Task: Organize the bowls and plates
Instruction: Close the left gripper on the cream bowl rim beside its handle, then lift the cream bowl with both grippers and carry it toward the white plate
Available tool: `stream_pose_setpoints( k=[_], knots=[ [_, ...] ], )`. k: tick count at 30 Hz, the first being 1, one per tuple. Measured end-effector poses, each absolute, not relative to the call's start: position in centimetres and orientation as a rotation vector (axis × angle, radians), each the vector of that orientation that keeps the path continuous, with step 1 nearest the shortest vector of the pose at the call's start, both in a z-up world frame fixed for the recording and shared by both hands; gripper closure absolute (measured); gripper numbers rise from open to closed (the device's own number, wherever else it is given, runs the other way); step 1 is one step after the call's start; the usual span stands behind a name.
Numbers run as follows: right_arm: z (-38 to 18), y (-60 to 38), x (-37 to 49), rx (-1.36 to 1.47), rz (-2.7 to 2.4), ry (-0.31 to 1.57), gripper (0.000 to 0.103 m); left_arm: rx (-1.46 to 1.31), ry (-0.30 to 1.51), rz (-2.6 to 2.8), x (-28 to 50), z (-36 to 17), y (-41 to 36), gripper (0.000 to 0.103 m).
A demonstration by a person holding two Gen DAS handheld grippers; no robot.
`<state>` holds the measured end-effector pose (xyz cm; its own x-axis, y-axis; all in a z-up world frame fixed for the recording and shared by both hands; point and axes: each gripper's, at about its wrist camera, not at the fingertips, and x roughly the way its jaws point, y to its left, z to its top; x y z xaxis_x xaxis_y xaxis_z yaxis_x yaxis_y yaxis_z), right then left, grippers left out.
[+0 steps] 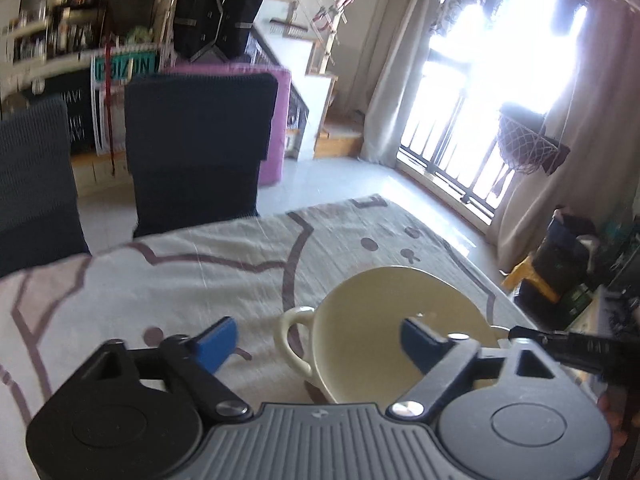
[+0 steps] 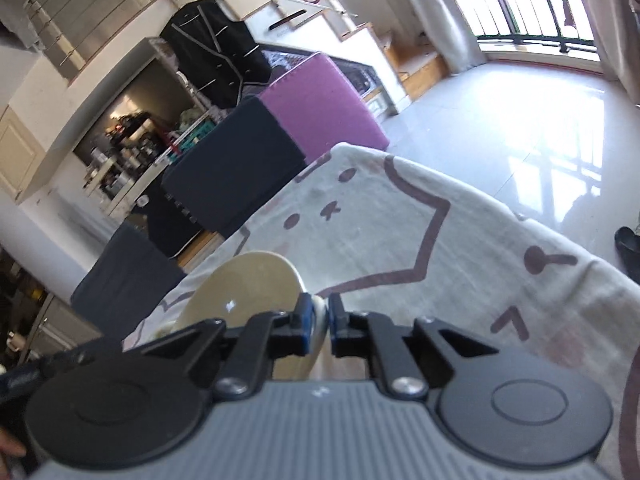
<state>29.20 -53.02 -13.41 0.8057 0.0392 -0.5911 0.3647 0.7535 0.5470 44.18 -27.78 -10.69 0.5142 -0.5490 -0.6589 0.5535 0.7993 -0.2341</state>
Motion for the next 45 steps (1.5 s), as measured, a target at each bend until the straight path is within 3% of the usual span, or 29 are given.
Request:
stream_pose_setpoints(
  k=[1, 2, 4, 12, 18, 32, 45],
  knots=[
    [-13.2, -52.7, 29.1, 0.677, -0.186, 0.621, 0.086, 0.000, 0.808, -0.659, 44.5, -10.9, -27.9, 0.029],
    [-13.0, -52.3, 29.1, 0.649, -0.180, 0.622, 0.074, -0.003, 0.822, -0.654, 44.8, -11.1, -28.0, 0.035],
    [-12.7, -51.5, 29.1, 0.592, -0.171, 0.627, 0.063, -0.015, 0.850, -0.656, 45.3, -11.7, -28.1, 0.042],
    [-12.8, -51.1, 29.2, 0.593, -0.156, 0.669, 0.063, -0.036, 0.914, -0.614, 47.3, -13.7, -28.3, 0.074],
    [-13.4, -51.0, 29.4, 0.597, -0.165, 0.705, 0.082, -0.024, 0.907, -0.620, 47.0, -13.8, -28.5, 0.076],
    [-12.3, -51.4, 24.0, 0.534, -0.213, 0.770, 0.080, 0.017, 0.978, -0.734, 42.4, -13.8, -30.0, 0.076],
    [-12.7, -52.2, 25.6, 0.507, -0.210, 0.763, 0.080, 0.016, 1.010, -0.755, 43.4, -14.2, -30.5, 0.076]
  ],
)
